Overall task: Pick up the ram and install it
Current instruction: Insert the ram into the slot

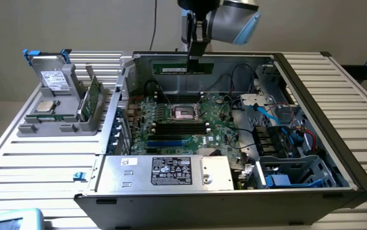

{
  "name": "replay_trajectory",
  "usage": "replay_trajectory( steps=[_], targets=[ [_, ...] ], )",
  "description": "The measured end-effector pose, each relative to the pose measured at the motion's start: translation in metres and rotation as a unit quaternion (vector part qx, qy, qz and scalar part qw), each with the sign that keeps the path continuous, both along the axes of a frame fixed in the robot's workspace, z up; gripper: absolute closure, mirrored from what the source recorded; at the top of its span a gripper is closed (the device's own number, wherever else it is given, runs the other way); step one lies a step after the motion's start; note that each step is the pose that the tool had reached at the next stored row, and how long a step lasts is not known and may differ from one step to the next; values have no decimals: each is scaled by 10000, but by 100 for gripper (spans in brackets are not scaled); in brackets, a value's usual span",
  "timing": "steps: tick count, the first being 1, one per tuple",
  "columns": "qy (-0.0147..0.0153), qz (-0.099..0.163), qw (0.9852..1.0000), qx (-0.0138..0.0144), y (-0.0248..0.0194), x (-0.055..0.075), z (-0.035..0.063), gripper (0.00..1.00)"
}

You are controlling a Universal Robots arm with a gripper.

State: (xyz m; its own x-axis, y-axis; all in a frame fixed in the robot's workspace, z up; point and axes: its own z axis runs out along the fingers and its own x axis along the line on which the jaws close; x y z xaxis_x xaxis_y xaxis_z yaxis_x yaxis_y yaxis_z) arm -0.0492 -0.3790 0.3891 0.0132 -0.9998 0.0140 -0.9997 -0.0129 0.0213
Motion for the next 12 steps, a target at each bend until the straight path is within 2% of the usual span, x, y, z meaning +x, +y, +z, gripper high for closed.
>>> replay_trajectory(
  steps=[3,4,5,7,12],
  targets=[
    [0,-2,10000,-30,0,0,-46,87],
    [0,-6,10000,-79,0,-1,-64,87],
    [0,-5,10000,-93,-1,0,-67,87],
    [-3,-5,10000,-95,-1,0,-81,87],
    [-12,-26,10000,-91,-19,-3,-190,87]
  ],
)
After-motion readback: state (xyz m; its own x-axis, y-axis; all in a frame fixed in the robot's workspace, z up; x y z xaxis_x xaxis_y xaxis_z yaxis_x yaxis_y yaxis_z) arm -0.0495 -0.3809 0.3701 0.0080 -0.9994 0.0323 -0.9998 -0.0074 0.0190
